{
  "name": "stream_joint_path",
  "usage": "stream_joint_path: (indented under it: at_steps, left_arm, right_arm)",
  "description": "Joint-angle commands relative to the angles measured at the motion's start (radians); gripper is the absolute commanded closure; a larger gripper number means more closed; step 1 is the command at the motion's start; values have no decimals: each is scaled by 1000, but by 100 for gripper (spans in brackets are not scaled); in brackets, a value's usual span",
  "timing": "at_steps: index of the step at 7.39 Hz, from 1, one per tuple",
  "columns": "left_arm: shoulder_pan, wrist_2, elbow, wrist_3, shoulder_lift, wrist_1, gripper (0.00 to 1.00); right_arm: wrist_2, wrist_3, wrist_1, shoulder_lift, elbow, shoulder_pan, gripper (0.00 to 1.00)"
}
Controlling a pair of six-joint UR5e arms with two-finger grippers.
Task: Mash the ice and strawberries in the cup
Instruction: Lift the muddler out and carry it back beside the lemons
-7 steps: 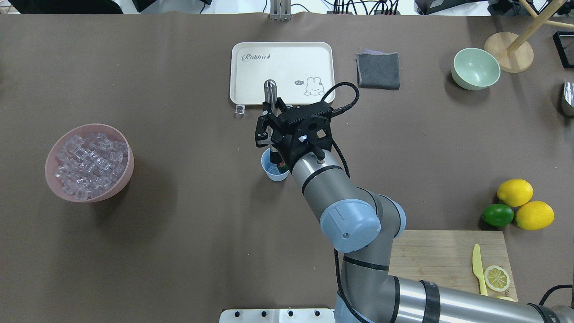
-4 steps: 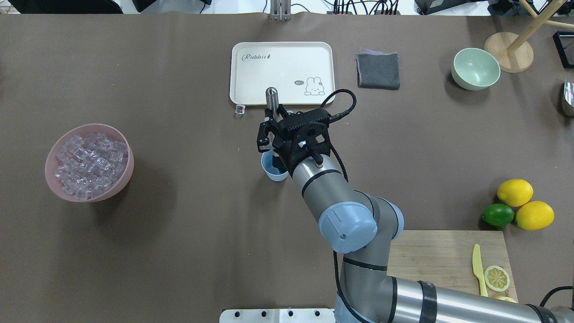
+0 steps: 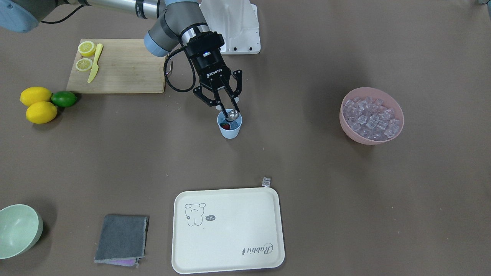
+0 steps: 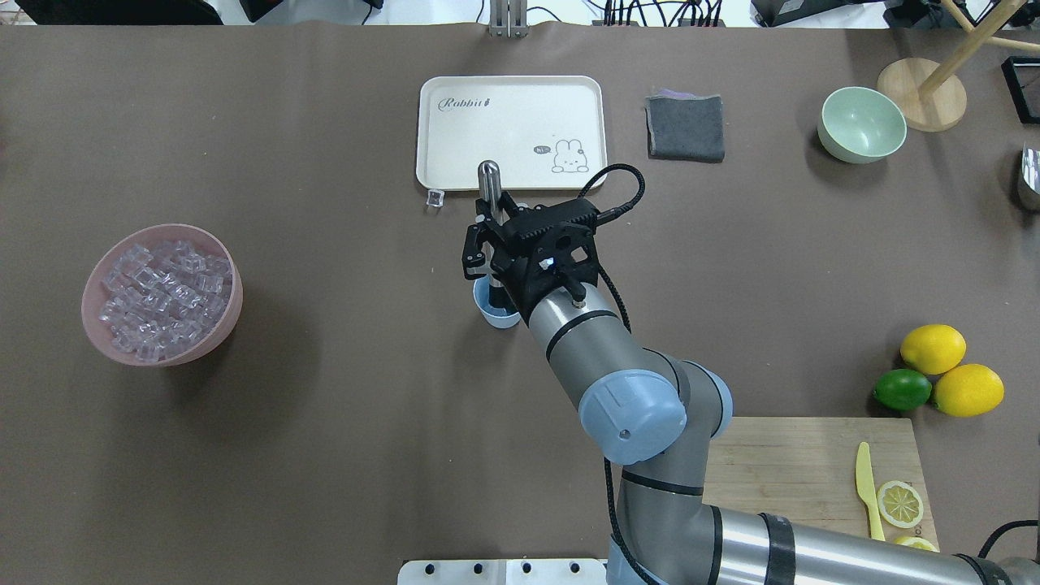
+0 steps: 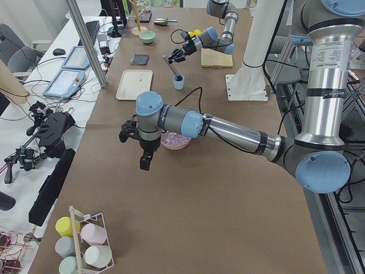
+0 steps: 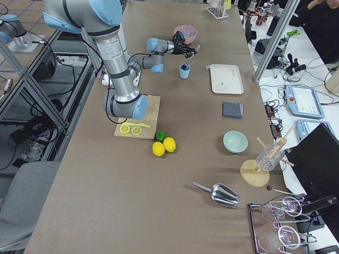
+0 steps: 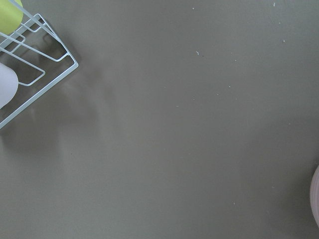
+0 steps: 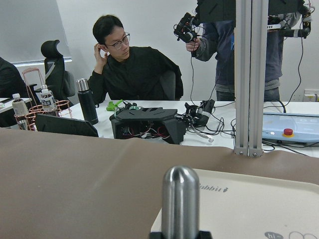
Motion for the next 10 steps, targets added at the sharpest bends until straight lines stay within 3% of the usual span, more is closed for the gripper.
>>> stream_joint_path:
  at_steps: [1,2,3,5,7,10]
  left_arm:
    - [-2,2,3,-1,2,0,3]
    - [0,5,8,-2,2,0,3]
    - [0,5,15,4,0,0,3]
    - [-5,8,1,-2,3,0,3]
    - [-9,11,-8,-4,3,2,3]
    - [-9,12,-6,-2,2,0,3]
  right_arm:
    - [59,-3,-144,-1,161,31,100]
    - [82,-3,-201,-16,200,60,100]
    - [181,3,-208,-94,209,120,100]
    - [481,9,-227,-235,215,291,100]
    - [870,104,-328,-287,217,492,100]
    - [1178,92,-425,-438,171,634,100]
